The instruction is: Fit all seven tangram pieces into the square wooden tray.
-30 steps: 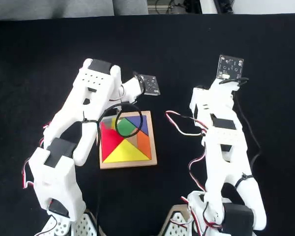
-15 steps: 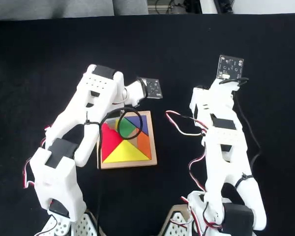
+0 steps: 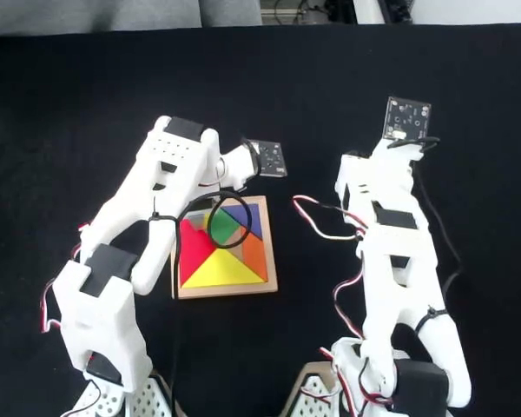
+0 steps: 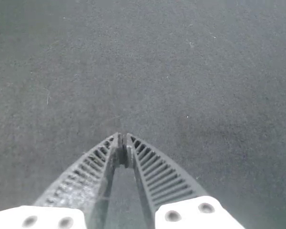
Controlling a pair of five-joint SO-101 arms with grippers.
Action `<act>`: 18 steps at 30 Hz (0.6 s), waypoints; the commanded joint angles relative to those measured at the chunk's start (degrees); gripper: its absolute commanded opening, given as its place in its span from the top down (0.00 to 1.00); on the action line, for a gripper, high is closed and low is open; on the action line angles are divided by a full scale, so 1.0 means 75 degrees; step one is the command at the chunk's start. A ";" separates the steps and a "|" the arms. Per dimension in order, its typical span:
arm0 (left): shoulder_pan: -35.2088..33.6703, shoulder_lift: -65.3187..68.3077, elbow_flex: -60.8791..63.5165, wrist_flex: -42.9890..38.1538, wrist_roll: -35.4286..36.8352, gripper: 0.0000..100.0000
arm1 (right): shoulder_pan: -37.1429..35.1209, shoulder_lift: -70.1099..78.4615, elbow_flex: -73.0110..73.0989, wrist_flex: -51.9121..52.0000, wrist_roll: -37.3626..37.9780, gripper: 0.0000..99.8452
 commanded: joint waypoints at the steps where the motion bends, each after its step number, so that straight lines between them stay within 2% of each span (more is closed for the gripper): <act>1: 0.0064 -0.0059 -0.0029 -0.0035 -0.0070 0.86 | -0.0070 0.0006 -0.0029 -0.0176 0.0070 0.99; 18: 0.0064 -0.0059 0.0135 -0.0047 -0.0059 0.86 | -0.0070 0.0006 -0.0029 -0.0152 0.0070 0.99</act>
